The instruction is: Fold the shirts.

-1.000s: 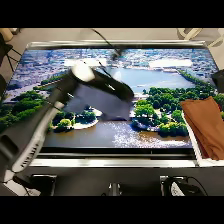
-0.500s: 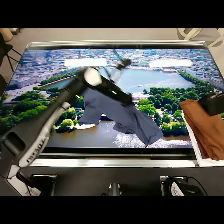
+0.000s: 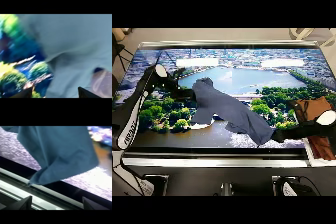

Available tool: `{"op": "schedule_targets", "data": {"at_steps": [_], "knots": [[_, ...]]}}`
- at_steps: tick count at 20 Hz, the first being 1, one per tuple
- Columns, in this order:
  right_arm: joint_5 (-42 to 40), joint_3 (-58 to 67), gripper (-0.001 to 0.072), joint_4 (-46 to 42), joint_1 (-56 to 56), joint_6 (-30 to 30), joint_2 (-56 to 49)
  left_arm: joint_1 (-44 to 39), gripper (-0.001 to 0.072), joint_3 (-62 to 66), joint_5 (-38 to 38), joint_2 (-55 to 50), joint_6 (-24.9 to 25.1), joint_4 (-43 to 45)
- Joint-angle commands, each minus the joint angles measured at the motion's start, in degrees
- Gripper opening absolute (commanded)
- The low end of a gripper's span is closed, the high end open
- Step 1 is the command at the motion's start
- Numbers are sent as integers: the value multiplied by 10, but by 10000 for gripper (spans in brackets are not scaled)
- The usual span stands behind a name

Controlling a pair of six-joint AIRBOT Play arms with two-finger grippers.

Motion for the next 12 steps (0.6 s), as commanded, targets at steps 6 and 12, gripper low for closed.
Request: {"op": "schedule_targets", "data": {"at_steps": [6, 12], "knots": [[-55, -60, 711, 130, 0, -68, -112, -20, 681, -58, 74, -38, 24, -76], [-58, -66, 710, 180, 0, -102, -192, -53, 174, -58, 70, -57, 22, -76]]}}
